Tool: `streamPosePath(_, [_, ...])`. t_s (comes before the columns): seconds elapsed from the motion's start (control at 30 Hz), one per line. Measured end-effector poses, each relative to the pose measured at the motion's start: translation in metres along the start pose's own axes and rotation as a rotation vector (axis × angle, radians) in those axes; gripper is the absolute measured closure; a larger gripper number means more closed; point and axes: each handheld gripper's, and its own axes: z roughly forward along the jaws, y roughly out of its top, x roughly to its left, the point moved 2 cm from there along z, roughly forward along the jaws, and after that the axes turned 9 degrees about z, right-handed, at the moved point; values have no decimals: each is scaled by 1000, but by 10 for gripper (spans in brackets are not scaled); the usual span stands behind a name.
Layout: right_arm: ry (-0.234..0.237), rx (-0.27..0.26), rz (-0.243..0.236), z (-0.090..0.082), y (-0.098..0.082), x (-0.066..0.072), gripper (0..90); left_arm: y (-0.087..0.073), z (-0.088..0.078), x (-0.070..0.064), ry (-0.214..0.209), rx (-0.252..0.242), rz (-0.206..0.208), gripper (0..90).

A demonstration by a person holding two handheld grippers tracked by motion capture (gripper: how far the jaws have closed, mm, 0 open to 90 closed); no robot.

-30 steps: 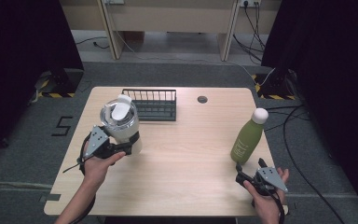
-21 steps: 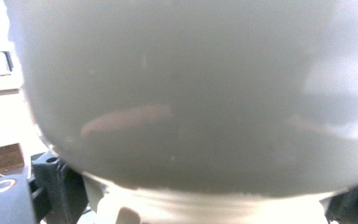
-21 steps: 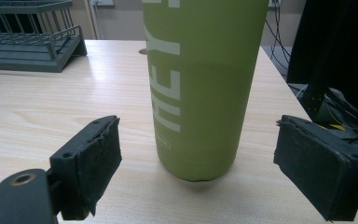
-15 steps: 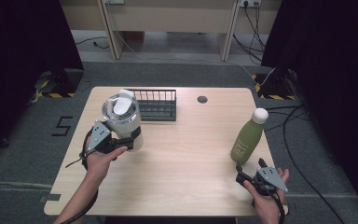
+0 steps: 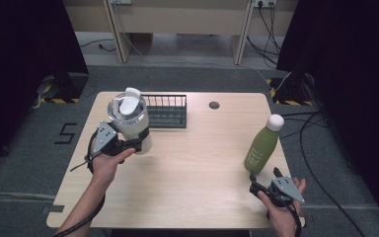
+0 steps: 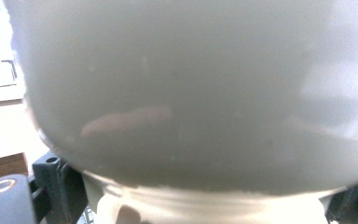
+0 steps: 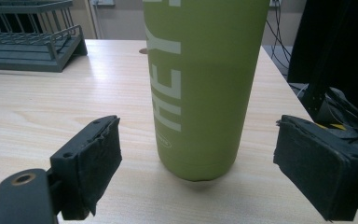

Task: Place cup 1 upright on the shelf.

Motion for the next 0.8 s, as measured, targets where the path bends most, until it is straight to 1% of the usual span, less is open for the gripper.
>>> streamPosePath(0.43, [0, 1, 1, 0, 0, 0, 146, 3, 8, 6, 10, -1, 5, 86])
streamPosePath(0.6, [2, 1, 3, 0, 0, 0, 147, 6, 11, 8, 13, -9, 10, 86])
streamPosePath(0.8, [4, 2, 4, 1, 0, 1, 146, 8, 18, 12, 19, -9, 8, 86])
